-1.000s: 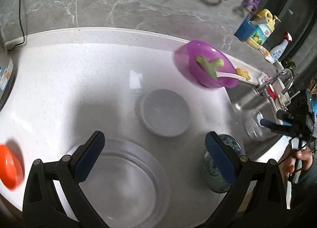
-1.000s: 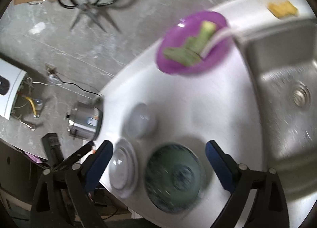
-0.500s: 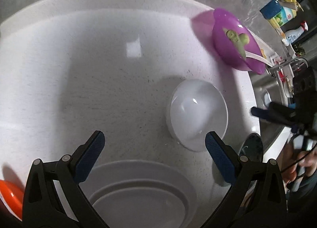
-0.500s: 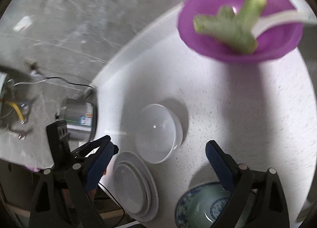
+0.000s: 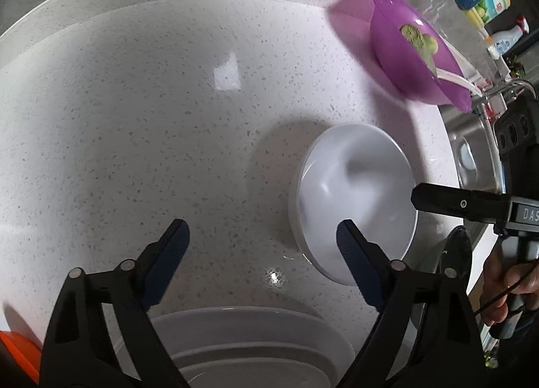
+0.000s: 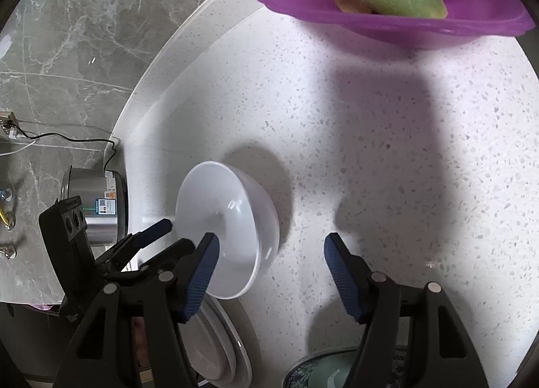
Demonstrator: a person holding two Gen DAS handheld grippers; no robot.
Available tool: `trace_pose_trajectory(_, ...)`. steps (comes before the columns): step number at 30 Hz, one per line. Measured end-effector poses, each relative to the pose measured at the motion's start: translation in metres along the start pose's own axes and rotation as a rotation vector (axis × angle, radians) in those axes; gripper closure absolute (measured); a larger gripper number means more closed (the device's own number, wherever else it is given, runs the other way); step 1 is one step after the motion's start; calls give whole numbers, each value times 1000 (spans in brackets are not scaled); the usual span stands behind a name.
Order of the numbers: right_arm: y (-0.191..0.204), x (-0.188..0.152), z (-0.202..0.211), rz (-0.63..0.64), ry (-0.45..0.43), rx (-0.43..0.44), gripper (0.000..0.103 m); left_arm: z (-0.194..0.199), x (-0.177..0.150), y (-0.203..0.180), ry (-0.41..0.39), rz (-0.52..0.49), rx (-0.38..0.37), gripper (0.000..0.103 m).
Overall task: Organize plates and bowls
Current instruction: 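Close the left tool on the white bowl rim while the right tool grips the opposite rim, then carry the white bowl with both tools and lower it into the blue-patterned bowl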
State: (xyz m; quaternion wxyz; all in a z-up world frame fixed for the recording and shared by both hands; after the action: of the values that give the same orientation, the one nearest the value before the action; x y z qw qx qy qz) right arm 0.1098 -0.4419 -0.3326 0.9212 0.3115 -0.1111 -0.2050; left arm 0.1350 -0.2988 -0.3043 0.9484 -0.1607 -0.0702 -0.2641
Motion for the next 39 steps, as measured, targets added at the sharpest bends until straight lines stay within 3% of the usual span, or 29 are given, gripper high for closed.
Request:
trace_pose_trajectory(5,4,3,-8,10,4,-16,40,-12,1,1,3,9,18,16)
trace_pose_trajectory(8,4,2,-12,9,17,-19,49,-20,1,0,20,7,21,35)
trace_pose_trajectory(11,2,1,-14,4,28,-22,50,-25,0,-2,28,0,16,42)
trace_pose_trajectory(15,0,1,-17,-5,34,-24,61,-27,2,-7,23,-14,23,63)
trace_pose_trajectory(24,14,0,-20,34,47,-2,86,-25,4,-20,10,-22,-11,92)
trace_pose_trajectory(39,16,-3,-1,41,24,-2,88,0,1,-32,-27,-9,-37,94)
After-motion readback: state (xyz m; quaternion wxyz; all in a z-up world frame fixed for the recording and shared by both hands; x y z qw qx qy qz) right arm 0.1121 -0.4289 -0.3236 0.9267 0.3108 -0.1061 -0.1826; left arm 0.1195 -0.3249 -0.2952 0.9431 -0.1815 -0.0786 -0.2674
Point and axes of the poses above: each gripper's, at about its wrist camera, not at the fingertips, and z roughly against the way its jaws point, y to its left, x to its top, the point moved 9 cm from there along -z, roughly the way its jaws point, and after that the axes turned 1 degree about -z, right-handed, at the moved point
